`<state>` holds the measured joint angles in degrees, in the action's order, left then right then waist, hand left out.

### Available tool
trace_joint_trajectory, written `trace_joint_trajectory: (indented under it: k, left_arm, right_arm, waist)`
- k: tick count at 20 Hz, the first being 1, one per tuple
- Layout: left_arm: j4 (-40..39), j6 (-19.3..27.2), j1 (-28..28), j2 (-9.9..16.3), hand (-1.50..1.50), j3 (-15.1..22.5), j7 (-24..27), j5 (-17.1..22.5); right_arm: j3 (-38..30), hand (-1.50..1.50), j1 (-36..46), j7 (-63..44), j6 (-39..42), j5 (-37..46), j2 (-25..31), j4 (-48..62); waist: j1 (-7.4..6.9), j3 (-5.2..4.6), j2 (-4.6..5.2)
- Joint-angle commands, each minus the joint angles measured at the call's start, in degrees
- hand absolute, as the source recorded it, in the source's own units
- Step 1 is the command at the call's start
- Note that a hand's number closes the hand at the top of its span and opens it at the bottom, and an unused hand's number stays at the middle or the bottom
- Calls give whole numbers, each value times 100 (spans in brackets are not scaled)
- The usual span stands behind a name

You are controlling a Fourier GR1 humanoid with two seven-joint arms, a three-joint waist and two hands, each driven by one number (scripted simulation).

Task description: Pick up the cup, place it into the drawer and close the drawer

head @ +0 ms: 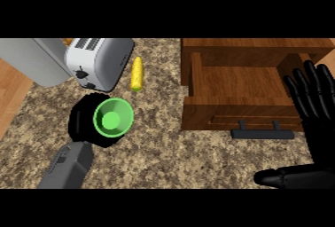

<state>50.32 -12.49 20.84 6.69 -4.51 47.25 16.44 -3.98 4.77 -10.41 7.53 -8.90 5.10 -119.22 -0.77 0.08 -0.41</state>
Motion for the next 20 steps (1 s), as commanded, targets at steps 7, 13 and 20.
trace_joint_trajectory:
  k: [7,13,20]
  left_arm:
    - [2946,979,-17,-418,150,528,-2349,250]
    - [3268,1556,932,-349,150,499,-3361,155]
    - [2726,2116,1972,-601,150,652,-3633,-408]
  right_arm:
    - [44,-150,-136,255,138,45,-16,107]
    - [-223,-150,-12,208,93,-92,74,116]
    - [-75,-150,-59,24,132,-65,90,-106]
  waist:
    - [56,-4,24]
    - [92,-6,34]
    - [119,-6,40]
